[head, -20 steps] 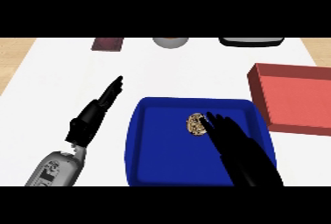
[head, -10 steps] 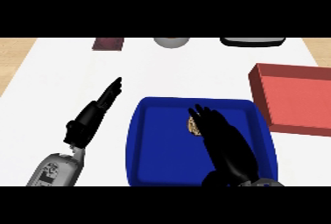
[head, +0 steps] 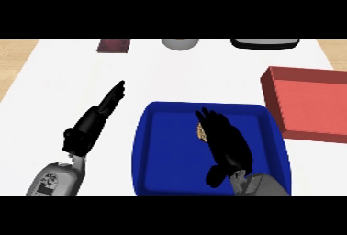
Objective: Pick the cupcake from the tray and place it in the cardboard box
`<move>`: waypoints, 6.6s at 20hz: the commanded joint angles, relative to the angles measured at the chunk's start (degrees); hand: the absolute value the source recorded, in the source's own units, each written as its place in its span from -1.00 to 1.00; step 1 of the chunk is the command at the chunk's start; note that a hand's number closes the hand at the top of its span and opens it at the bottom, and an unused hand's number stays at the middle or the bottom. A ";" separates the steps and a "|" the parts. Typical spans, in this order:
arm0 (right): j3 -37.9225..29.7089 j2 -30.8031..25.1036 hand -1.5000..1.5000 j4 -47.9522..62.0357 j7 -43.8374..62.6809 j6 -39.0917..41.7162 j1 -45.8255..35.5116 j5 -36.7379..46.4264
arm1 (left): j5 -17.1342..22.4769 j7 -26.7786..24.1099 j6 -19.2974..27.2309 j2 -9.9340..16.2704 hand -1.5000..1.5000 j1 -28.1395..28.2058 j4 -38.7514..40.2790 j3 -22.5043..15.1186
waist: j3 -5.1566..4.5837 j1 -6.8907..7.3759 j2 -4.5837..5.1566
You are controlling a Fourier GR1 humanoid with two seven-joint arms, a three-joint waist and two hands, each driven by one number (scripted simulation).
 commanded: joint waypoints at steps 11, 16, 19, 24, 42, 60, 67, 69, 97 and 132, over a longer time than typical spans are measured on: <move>-6.30 4.64 -1.00 9.72 -9.41 -0.17 -1.32 6.99 | -3.29 -1.76 -2.90 -4.61 0.00 -0.17 3.46 2.83 | 0.00 -0.02 0.03; -6.15 5.46 -1.00 11.32 -11.29 -0.50 0.96 9.20 | -4.54 -5.27 -4.43 -4.06 0.00 -2.63 7.87 5.47 | -0.01 -0.21 0.05; -8.97 5.50 -1.00 12.72 -11.94 0.89 0.13 9.33 | -3.77 -1.03 -6.12 -3.06 0.00 0.86 -0.10 5.54 | 0.00 -0.02 -0.01; -6.92 9.48 -1.00 15.16 -11.86 -0.04 0.71 11.96 | -7.18 0.25 -2.48 -8.34 0.00 -2.82 3.65 3.82 | 0.00 -0.15 0.00; -9.93 9.53 1.00 28.54 -16.12 -3.43 -4.29 17.97 | -7.60 1.87 -5.15 -8.16 0.00 2.49 -2.89 4.45 | 0.00 0.13 -0.02; -31.38 -25.12 1.00 -0.07 -49.77 -20.63 23.55 3.48 | -10.35 1.42 -2.75 -9.67 0.00 2.01 -1.66 4.43 | 0.00 -2.23 -0.33; -41.60 -28.92 1.00 -21.61 -53.72 -16.93 39.76 -8.06 | -5.92 4.09 -6.68 -6.33 0.00 0.14 -2.44 8.69 | -0.08 -2.50 -0.45; -46.19 -29.10 1.00 -24.60 -55.24 -14.84 41.15 -13.78 | -5.65 3.27 -7.09 -5.97 0.00 1.06 -3.61 8.77 | -0.07 -1.85 -0.39; -65.59 -37.77 1.00 -11.83 -34.27 2.79 13.64 -37.36 | -7.76 -0.50 -7.05 -8.56 0.00 -1.91 3.32 7.94 | 0.00 0.52 0.22; -56.13 -27.59 -1.00 51.88 -56.00 -7.75 -19.14 -25.69 | -9.17 2.71 -6.42 -10.89 0.00 1.31 -3.73 5.64 | 0.10 0.74 0.09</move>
